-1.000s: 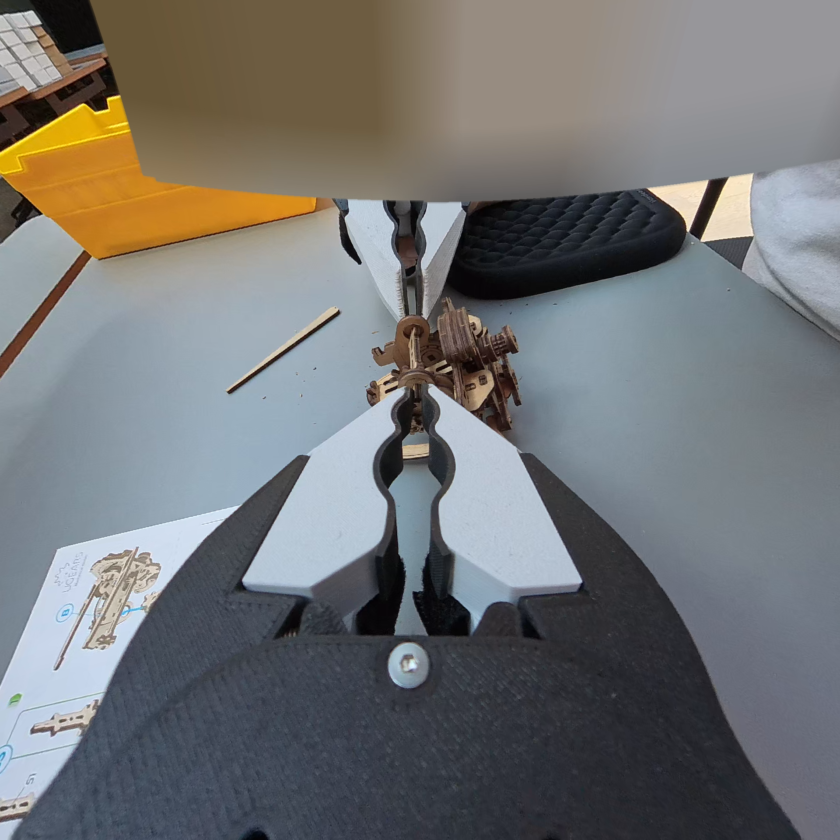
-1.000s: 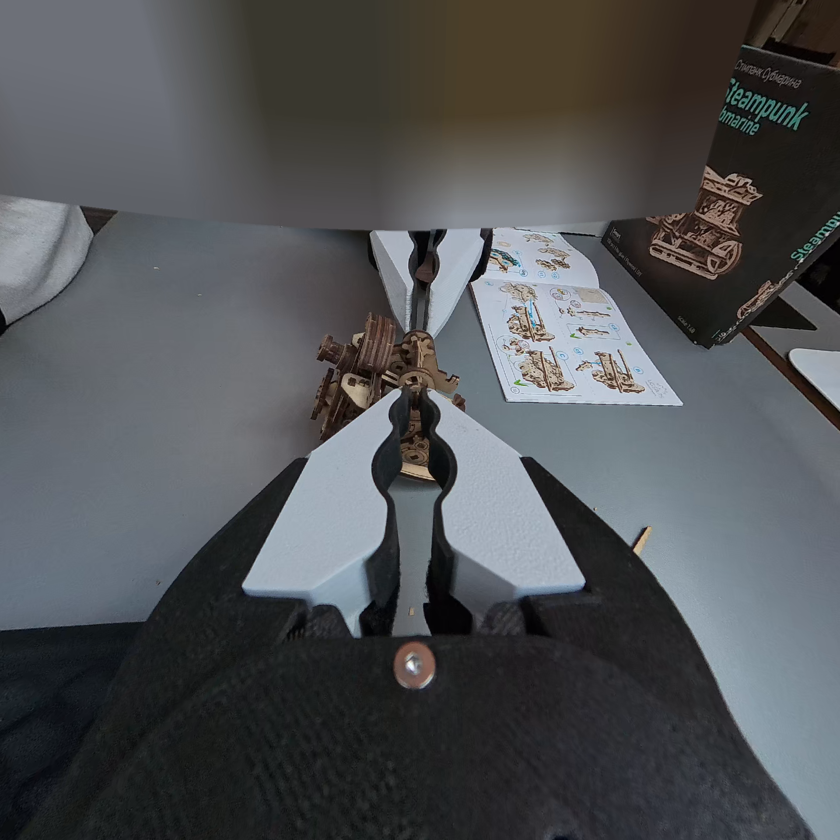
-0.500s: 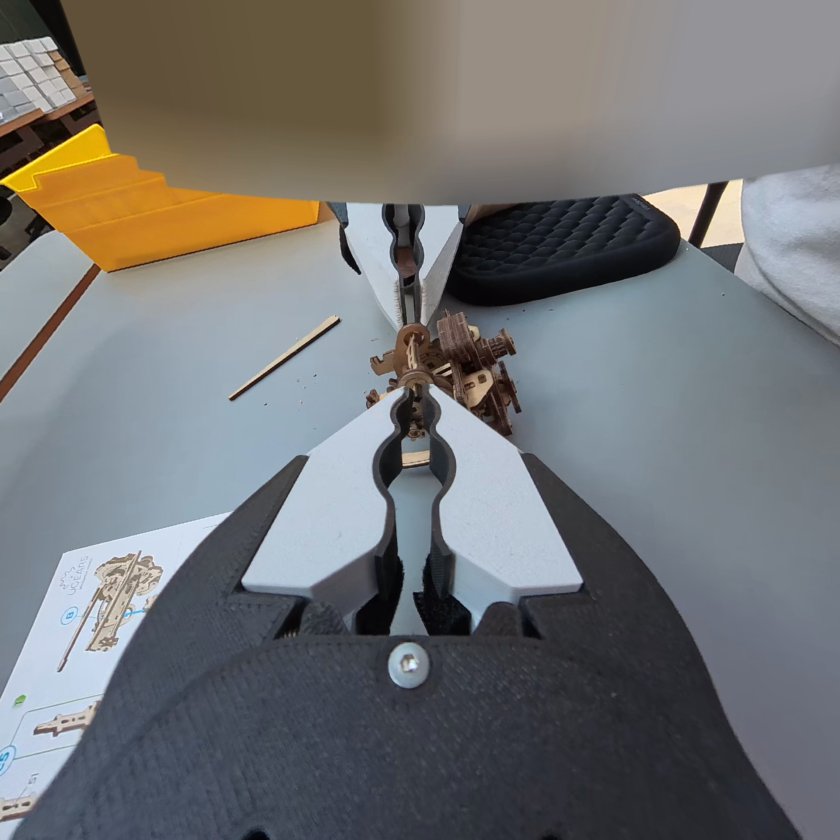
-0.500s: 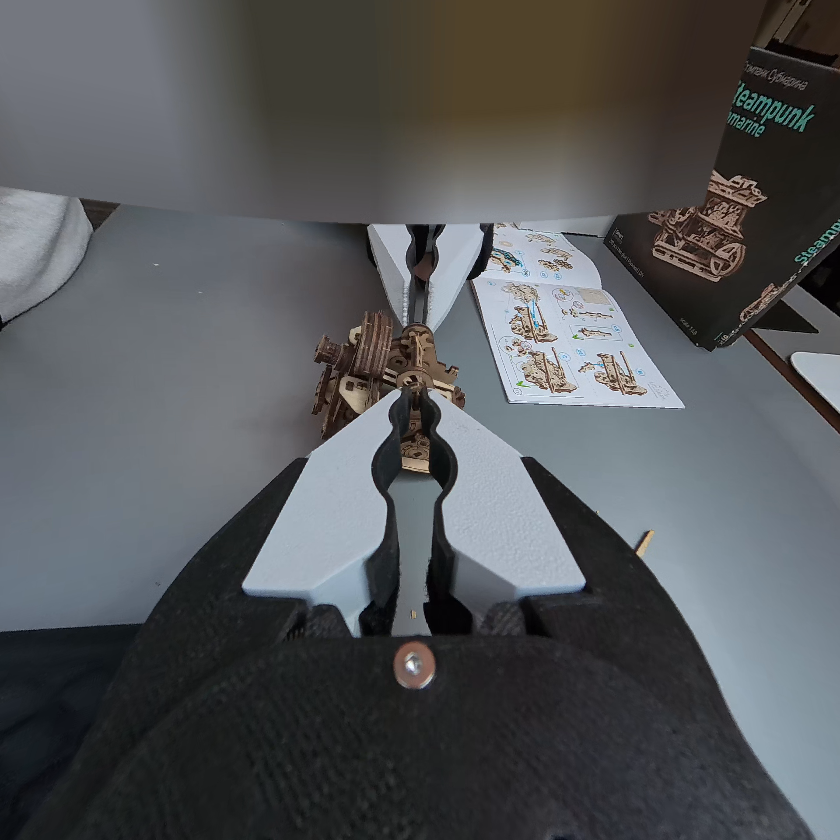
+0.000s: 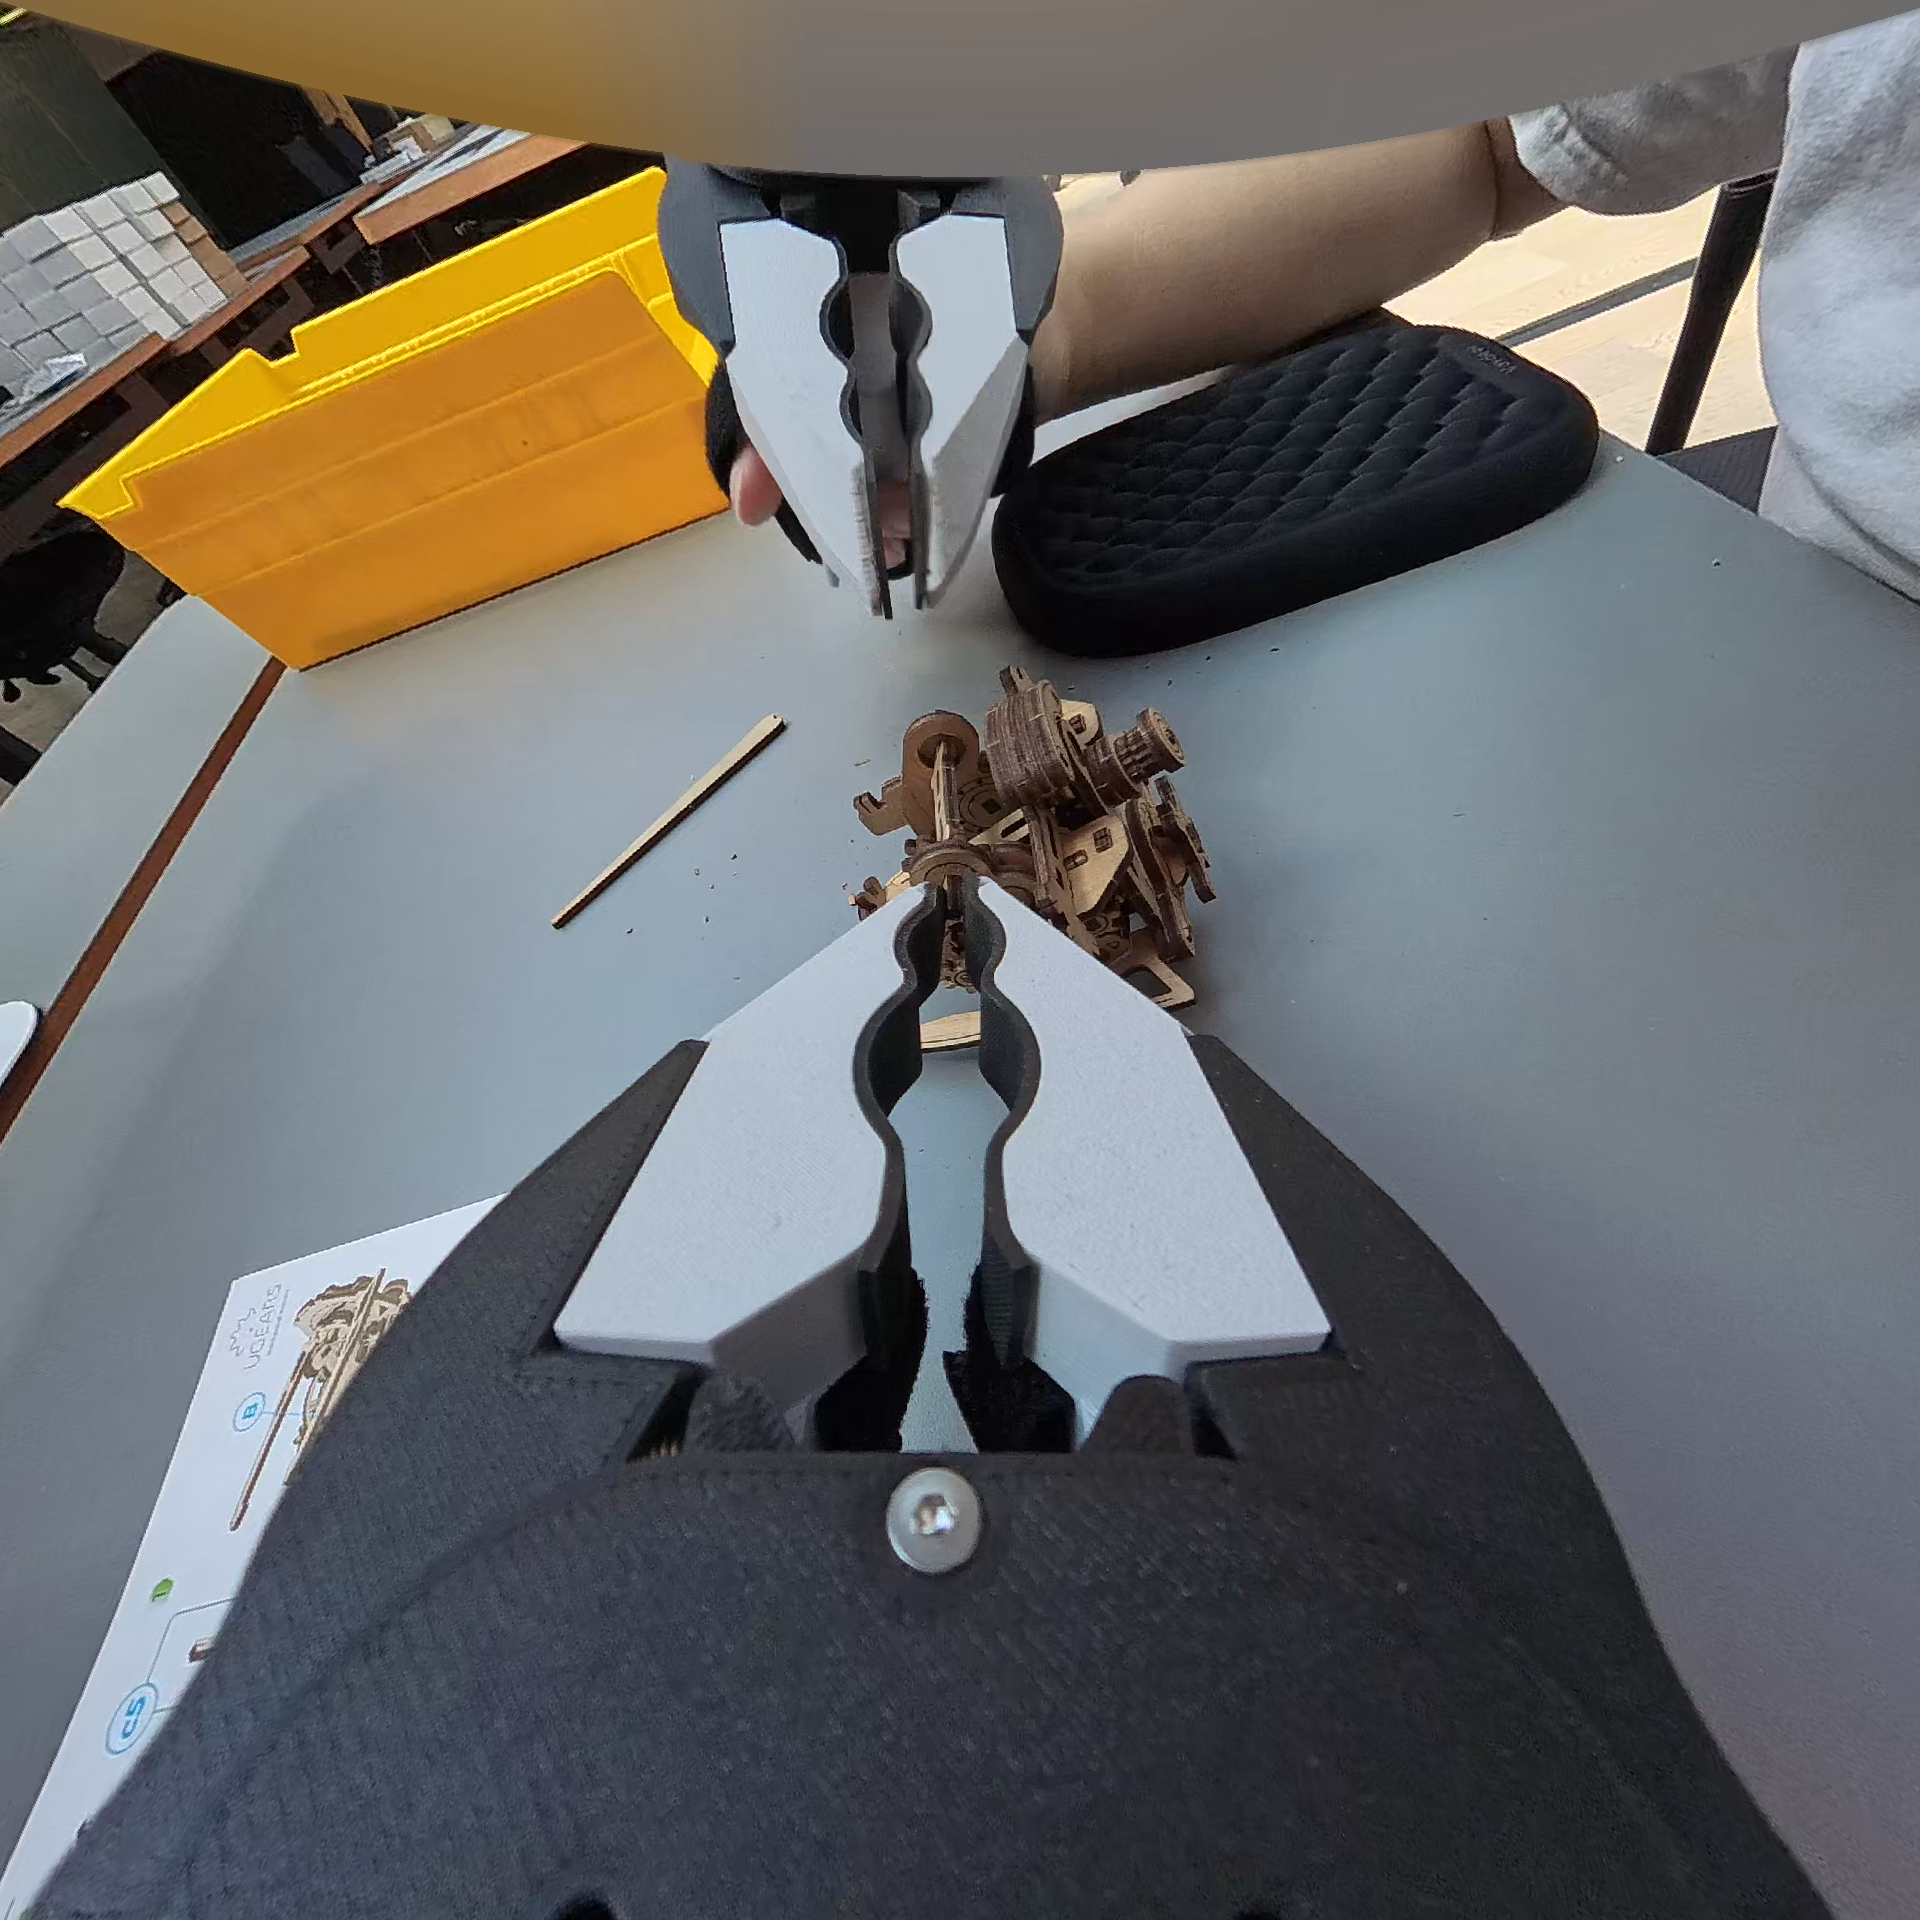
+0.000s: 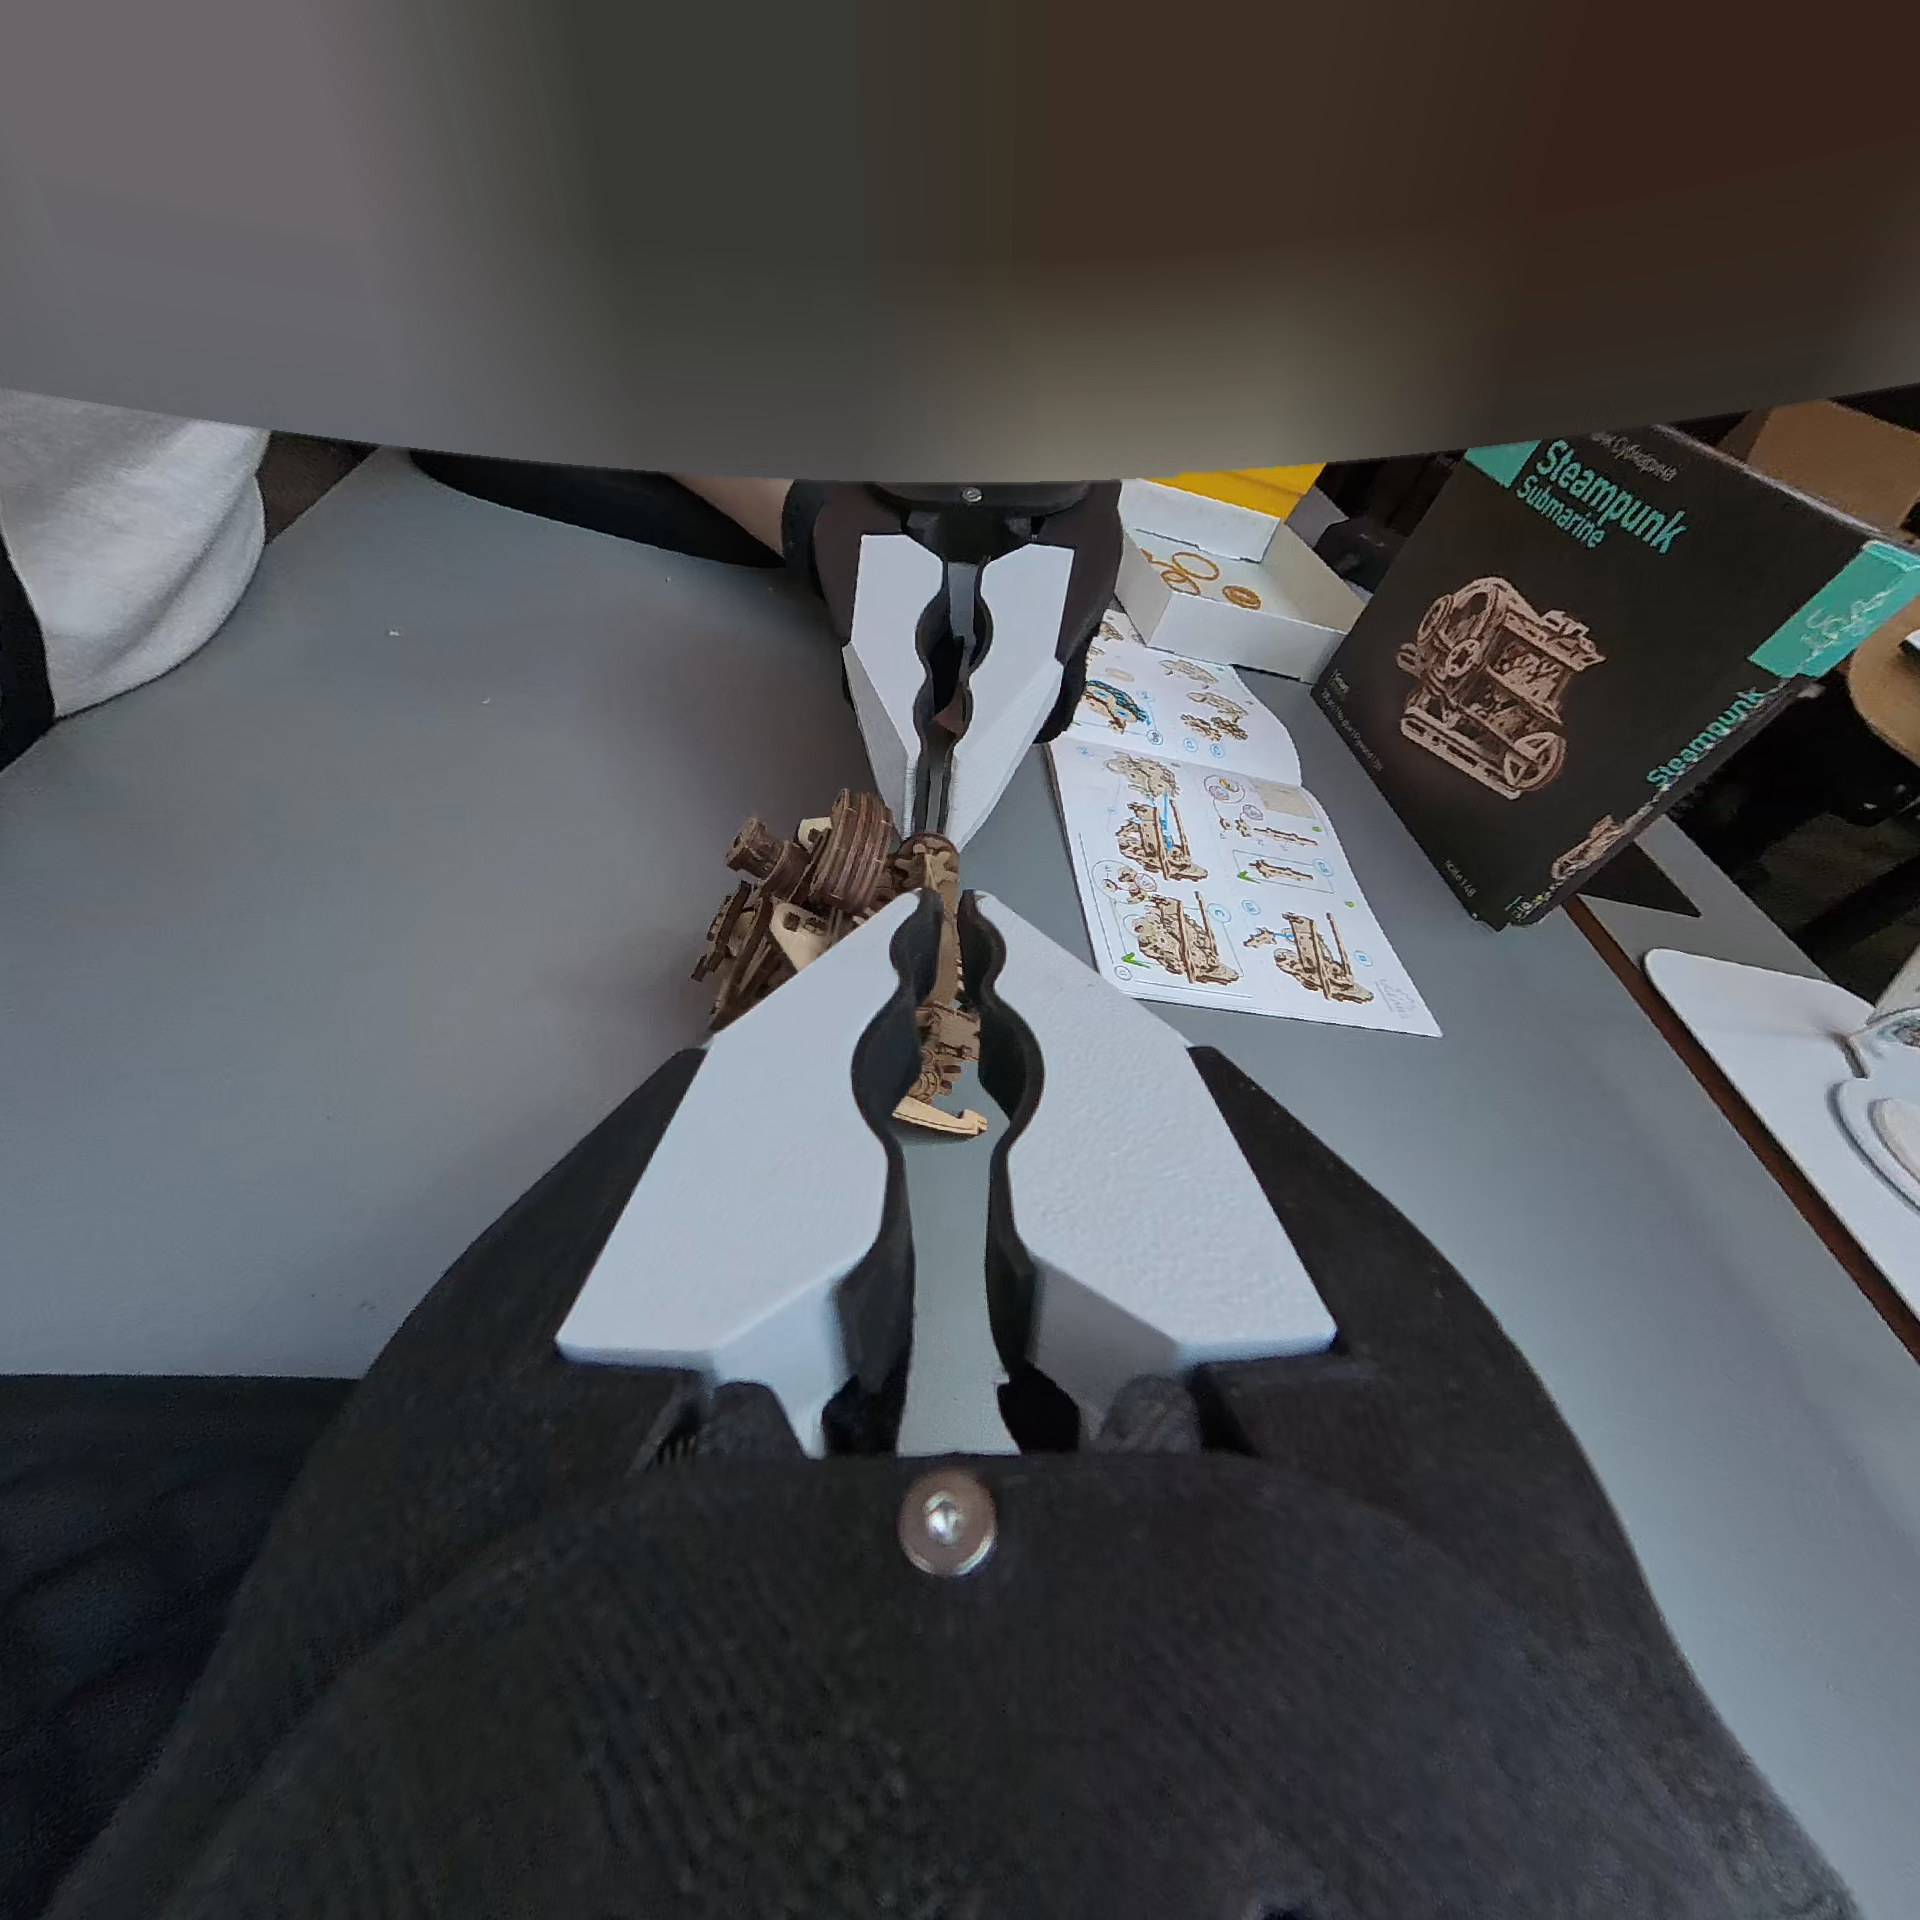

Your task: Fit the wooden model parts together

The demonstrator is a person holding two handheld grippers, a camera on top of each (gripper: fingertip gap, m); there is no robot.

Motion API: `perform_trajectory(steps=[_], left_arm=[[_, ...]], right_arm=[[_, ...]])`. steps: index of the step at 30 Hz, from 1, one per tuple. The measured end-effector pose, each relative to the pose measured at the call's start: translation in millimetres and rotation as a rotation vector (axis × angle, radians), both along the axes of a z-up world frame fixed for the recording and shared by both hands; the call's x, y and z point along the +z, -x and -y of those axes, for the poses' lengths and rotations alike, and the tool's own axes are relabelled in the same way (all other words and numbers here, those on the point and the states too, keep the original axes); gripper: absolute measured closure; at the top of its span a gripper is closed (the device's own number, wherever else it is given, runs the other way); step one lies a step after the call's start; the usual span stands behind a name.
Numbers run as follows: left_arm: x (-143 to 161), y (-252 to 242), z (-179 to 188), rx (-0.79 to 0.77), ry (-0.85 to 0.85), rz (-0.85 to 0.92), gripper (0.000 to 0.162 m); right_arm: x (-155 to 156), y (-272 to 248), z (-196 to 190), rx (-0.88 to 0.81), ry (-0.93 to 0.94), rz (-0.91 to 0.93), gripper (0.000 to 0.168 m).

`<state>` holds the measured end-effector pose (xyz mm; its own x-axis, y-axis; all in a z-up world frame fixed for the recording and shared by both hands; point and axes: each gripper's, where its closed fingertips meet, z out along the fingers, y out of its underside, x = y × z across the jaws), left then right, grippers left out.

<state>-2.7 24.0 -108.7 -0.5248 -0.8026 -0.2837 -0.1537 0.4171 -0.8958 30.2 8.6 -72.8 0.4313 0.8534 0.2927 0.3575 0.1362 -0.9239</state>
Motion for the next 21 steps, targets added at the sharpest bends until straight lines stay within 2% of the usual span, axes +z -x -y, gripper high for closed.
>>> perform_trajectory(steps=[2, 5, 7, 9, 10, 11, 13, 15, 21], left_arm=[[0, 0, 0, -0.001, -0.005, 0.001, 0.161], [-1, 0, 1, -0.002, -0.014, 0.001, 0.161], [-1, 0, 1, -0.002, -0.017, 0.002, 0.161], [-2, 0, 1, -0.004, -0.020, 0.003, 0.161], [-2, 0, 1, -0.002, -0.023, 0.005, 0.161], [-2, 1, 1, -0.001, -0.027, 0.008, 0.161], [-2, 1, 2, -0.004, -0.036, 0.010, 0.161], [-4, 0, 2, -0.002, -0.052, 0.006, 0.161], [-7, 0, 1, 0.002, -0.068, 0.000, 0.161]], right_arm=[[1, -14, -13, -0.099, -0.007, 0.067, 0.168], [6, -12, -11, -0.042, 0.061, 0.031, 0.168], [-6, -6, -9, 0.000, 0.112, 0.069, 0.153], [-19, -4, -14, -0.017, 0.143, 0.088, 0.153], [-23, -3, -11, 0.001, 0.123, 0.087, 0.167], [-24, -1, -7, 0.022, 0.085, 0.086, 0.168], [-20, 5, 5, 0.079, -0.027, 0.108, 0.168], [-17, 7, 6, 0.061, -0.144, 0.134, 0.168], [-23, 7, 1, 0.049, -0.177, 0.185, 0.164]])
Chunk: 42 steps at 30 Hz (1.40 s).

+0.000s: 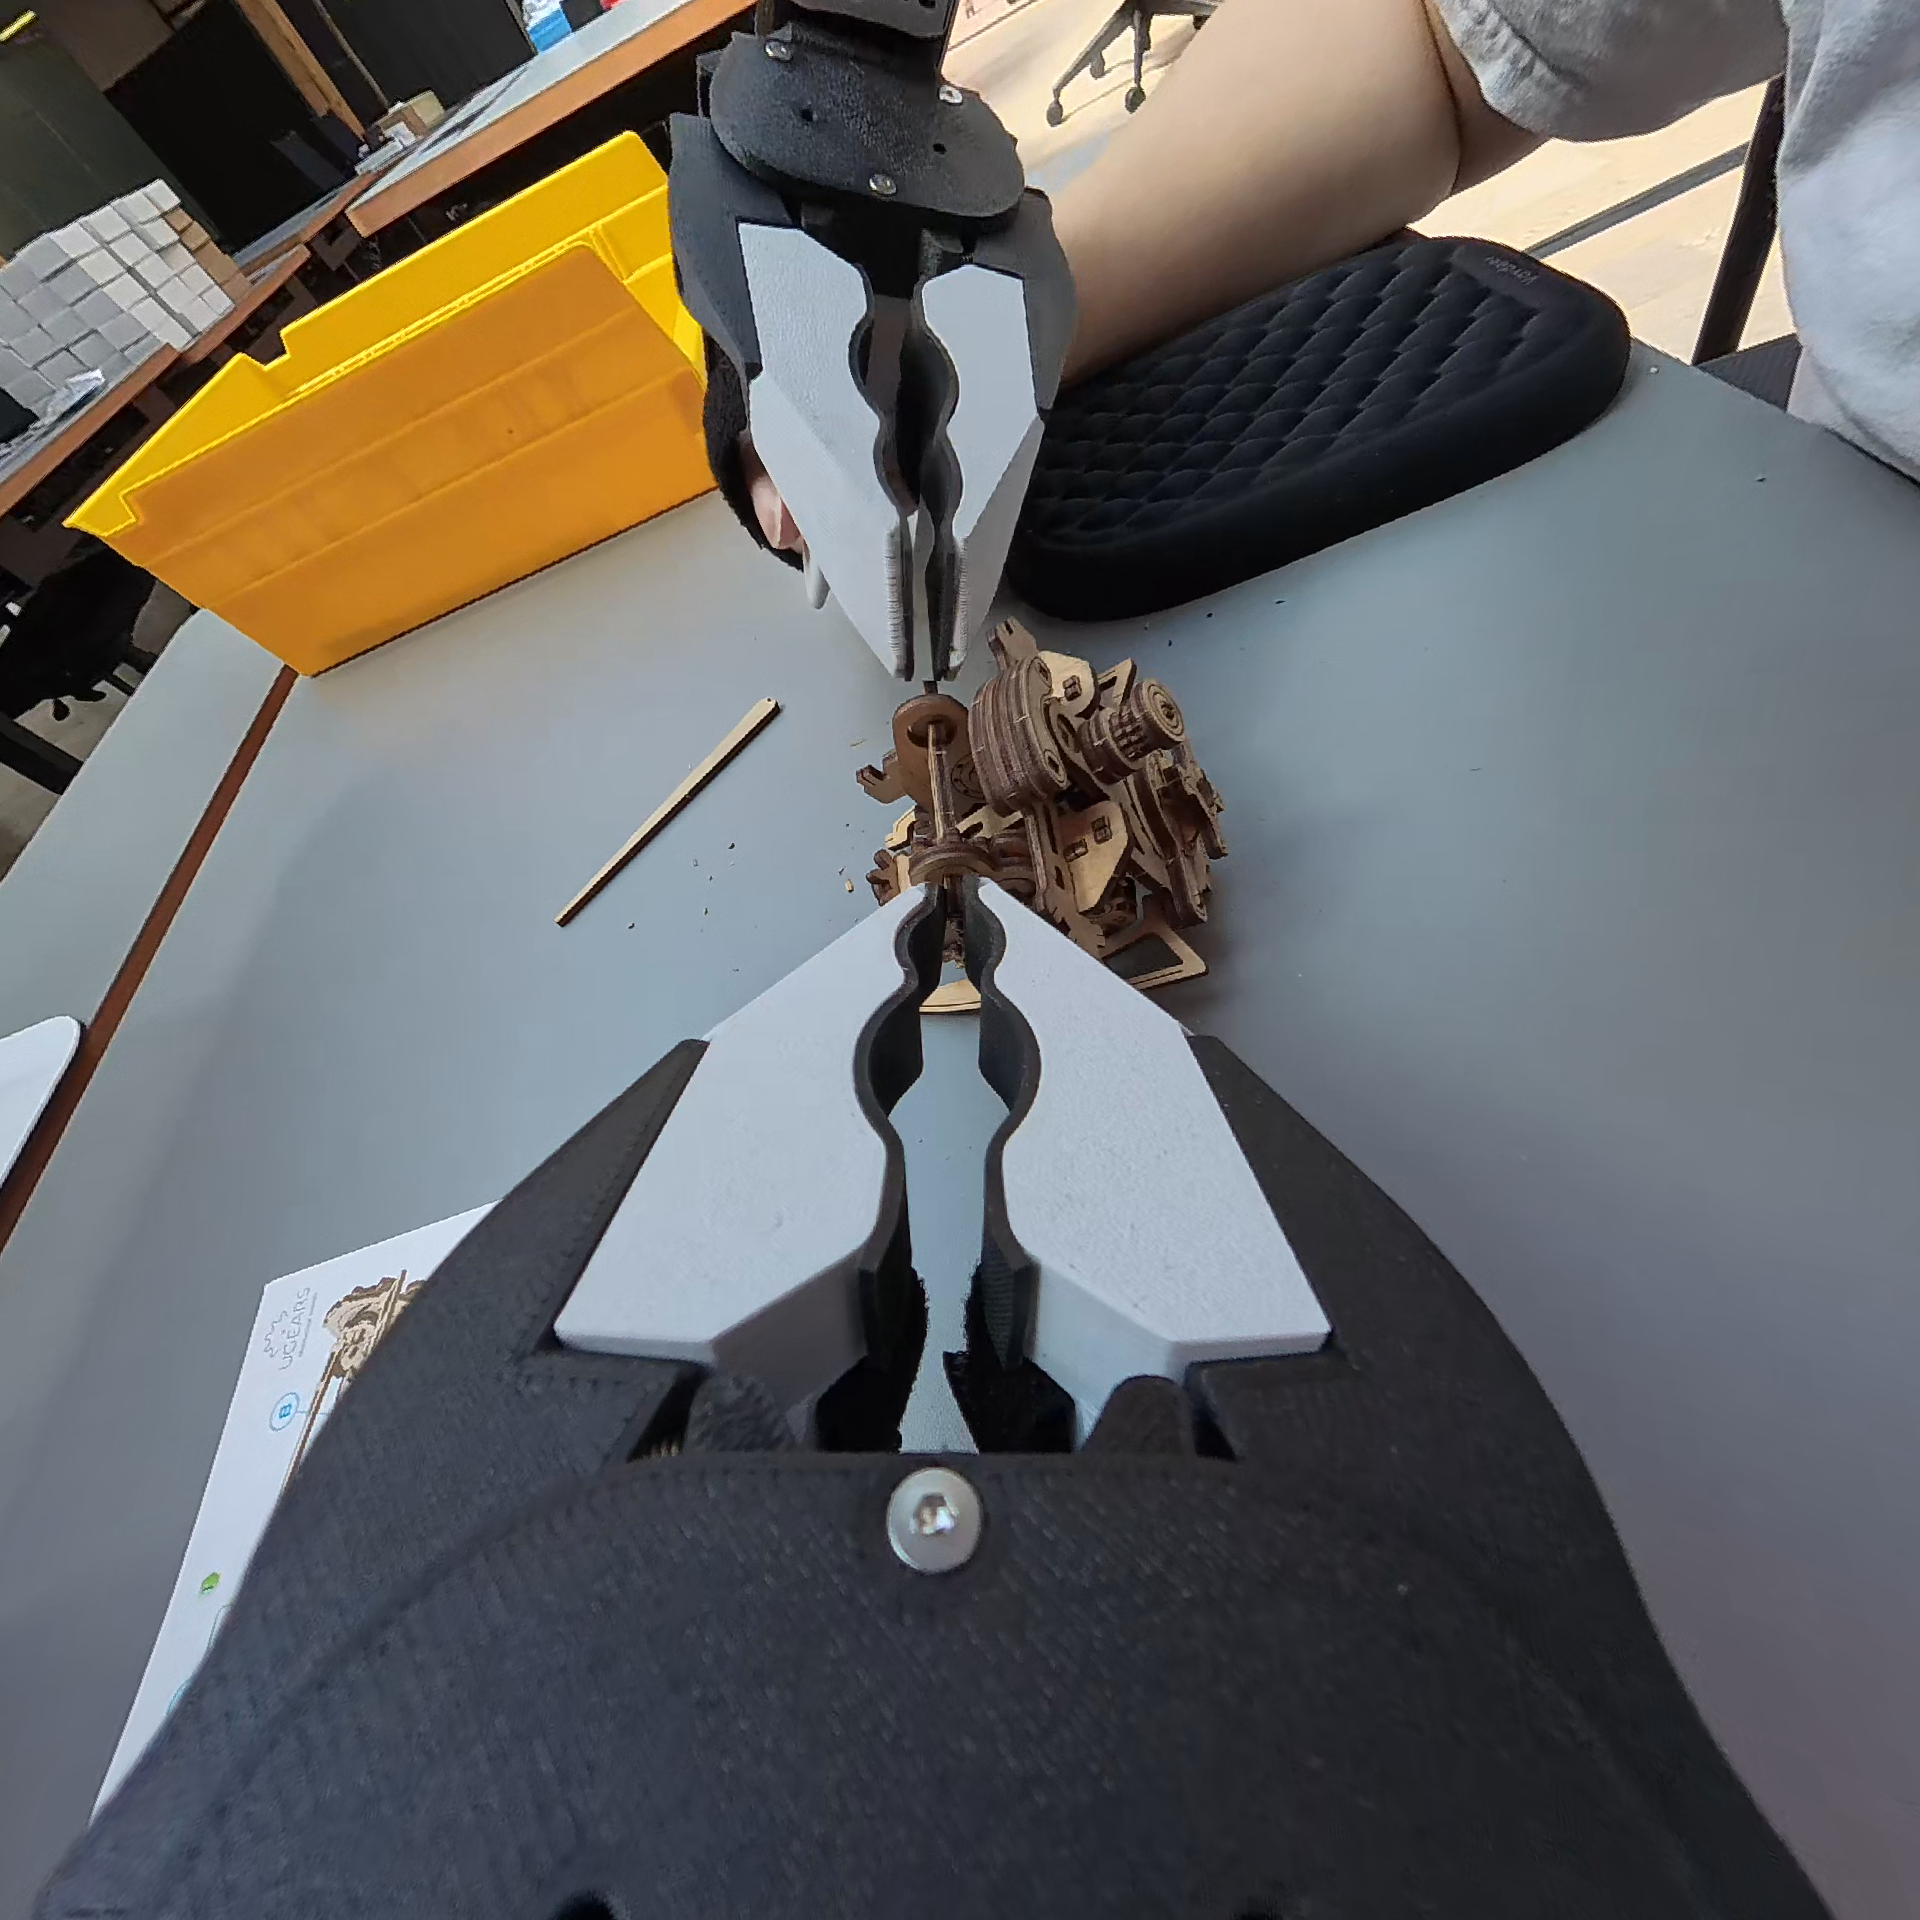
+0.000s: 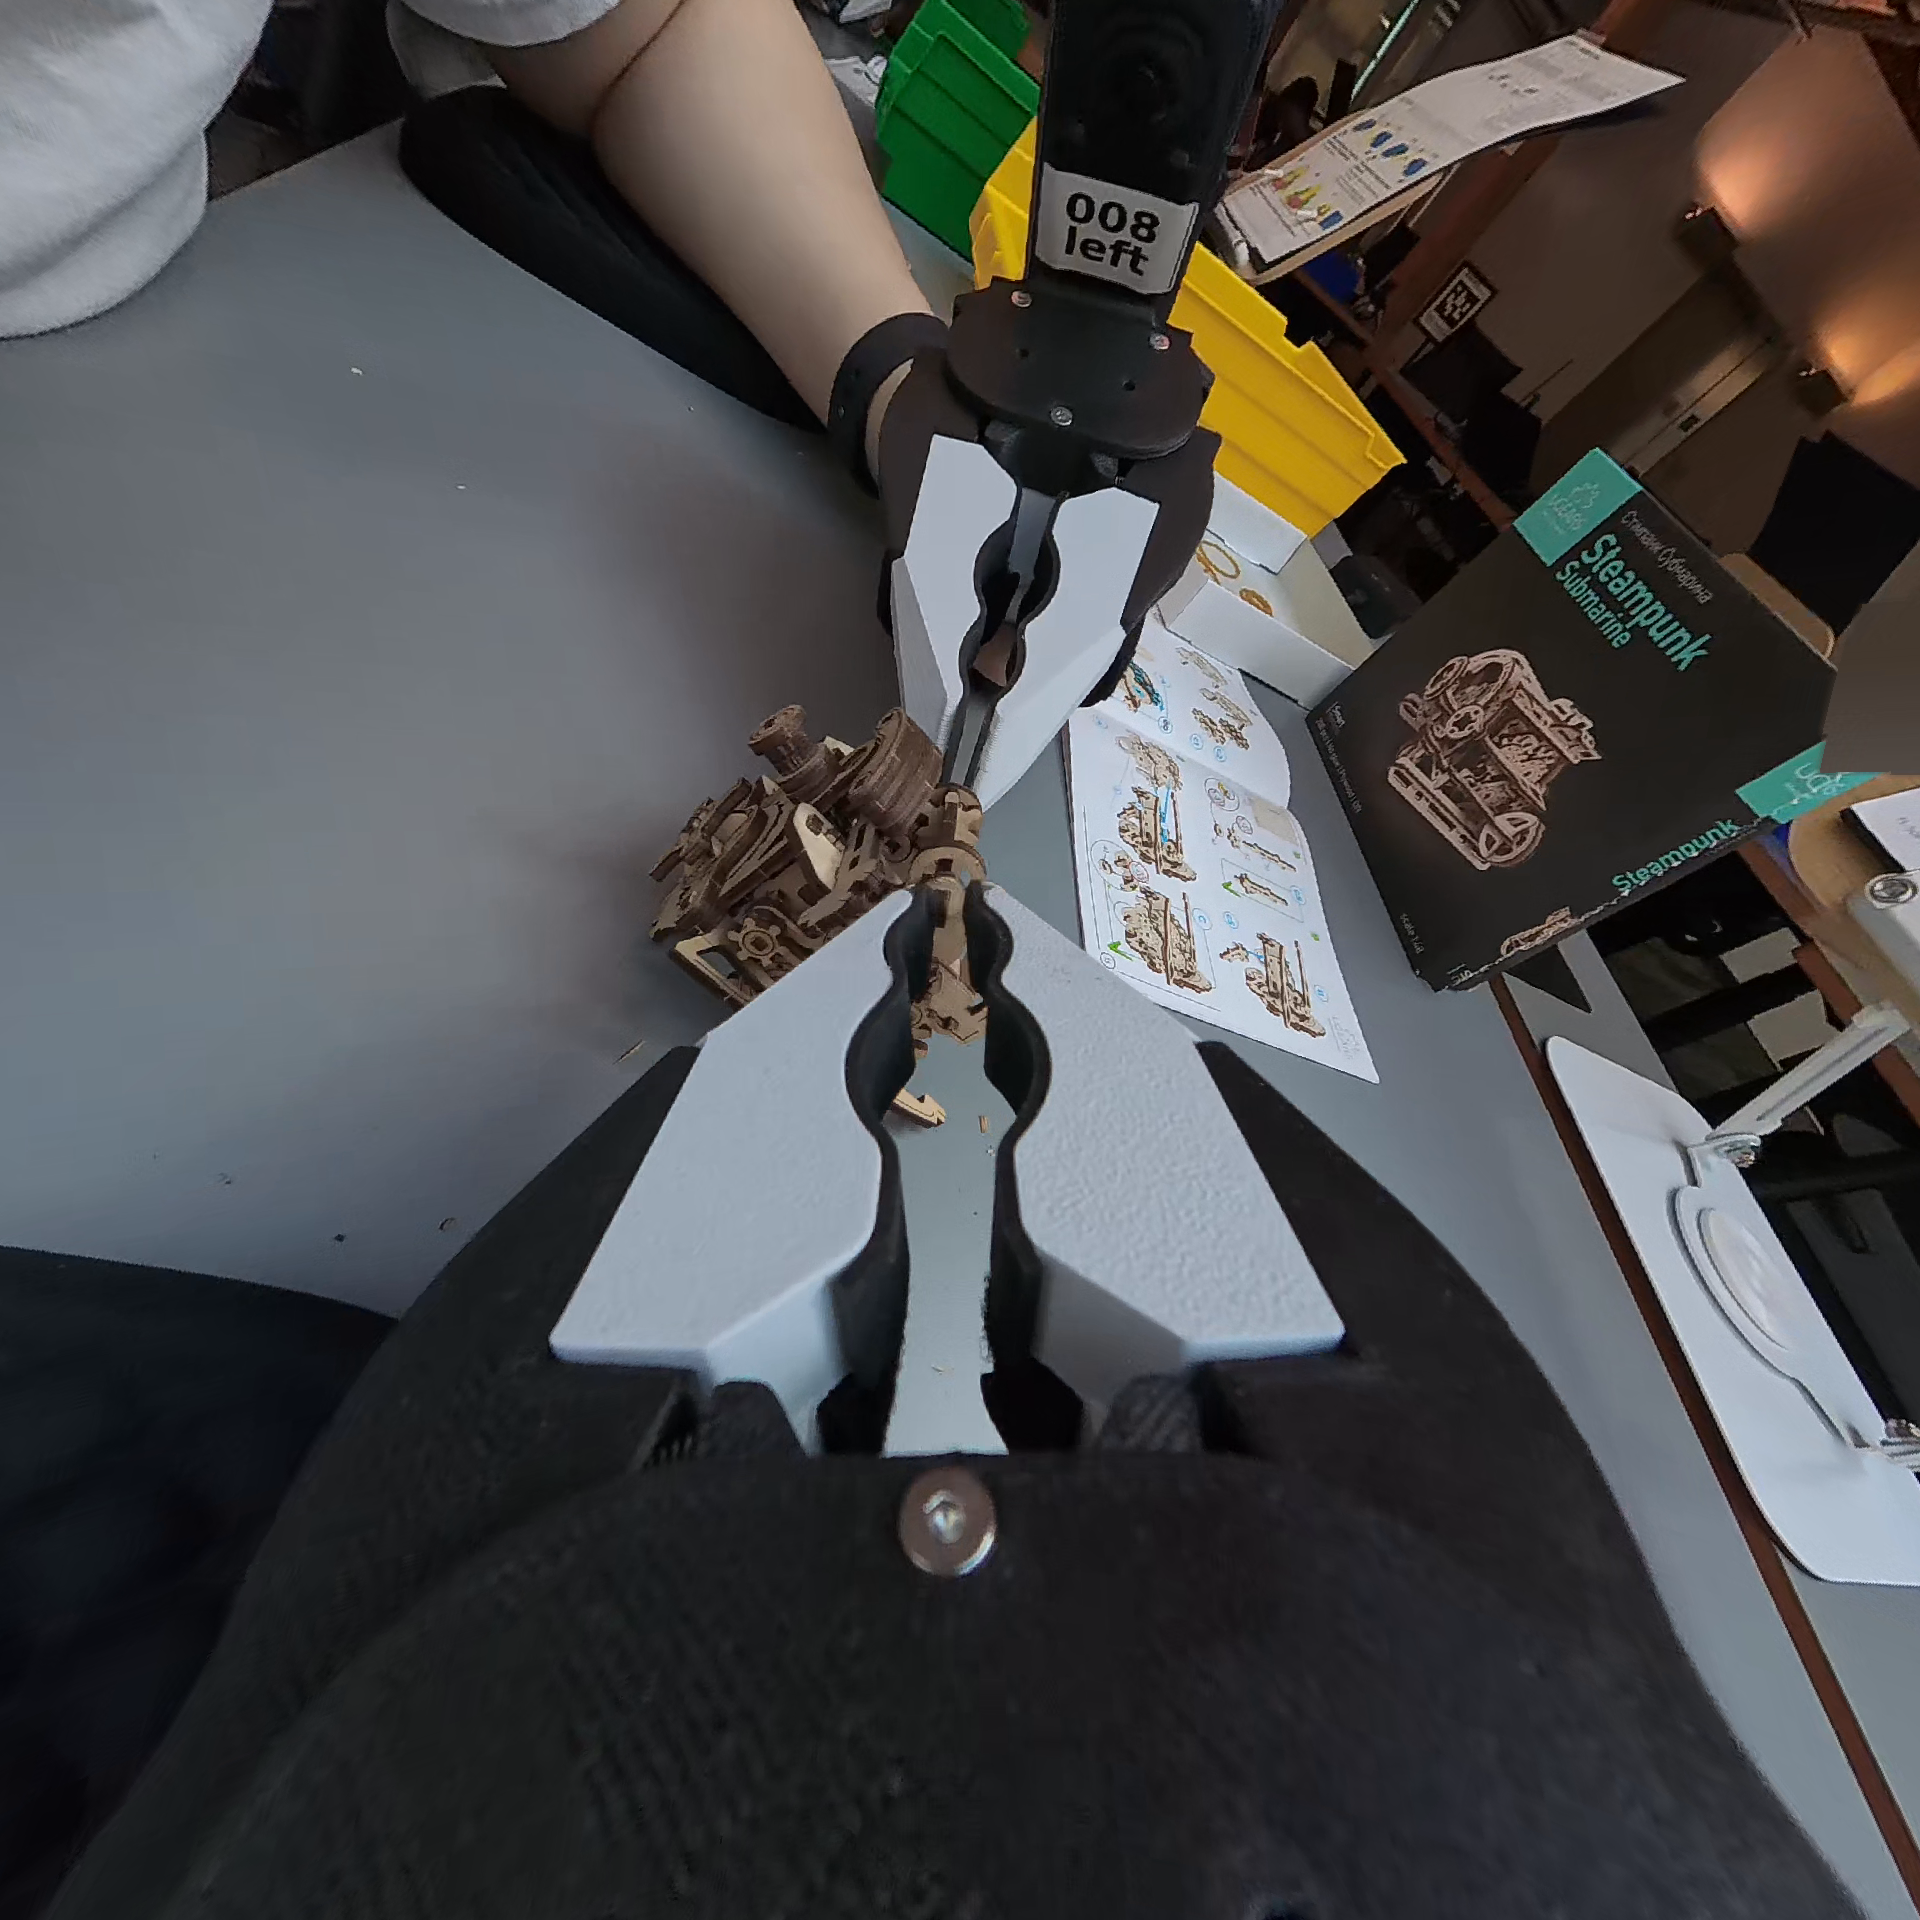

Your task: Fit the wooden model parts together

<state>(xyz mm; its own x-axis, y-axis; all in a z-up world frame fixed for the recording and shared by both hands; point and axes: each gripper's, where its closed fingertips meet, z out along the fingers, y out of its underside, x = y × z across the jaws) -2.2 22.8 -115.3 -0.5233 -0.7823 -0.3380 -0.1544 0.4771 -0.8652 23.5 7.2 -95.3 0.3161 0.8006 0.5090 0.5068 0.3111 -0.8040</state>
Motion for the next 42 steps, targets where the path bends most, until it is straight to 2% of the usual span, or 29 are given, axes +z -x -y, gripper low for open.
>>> perform_trajectory(steps=[2, 5, 9, 16, 42], left_arm=[[0, 0, 0, 0.001, -0.001, -0.001, 0.161], [0, 0, -1, 0.003, 0.003, -0.002, 0.161], [0, 0, 0, 0.001, 0.003, -0.005, 0.161], [-1, 1, 1, -0.007, 0.003, -0.008, 0.161], [2, 1, 0, -0.005, 0.025, -0.005, 0.161]], right_arm=[[1, 0, -1, -0.004, 0.009, -0.012, 0.158], [-4, 0, 0, 0.003, 0.021, 0.010, 0.166], [-8, 3, -2, -0.006, 0.066, 0.016, 0.160], [-11, 4, -2, -0.008, 0.099, 0.006, 0.168], [-3, 4, -5, -0.031, 0.127, -0.054, 0.168]])
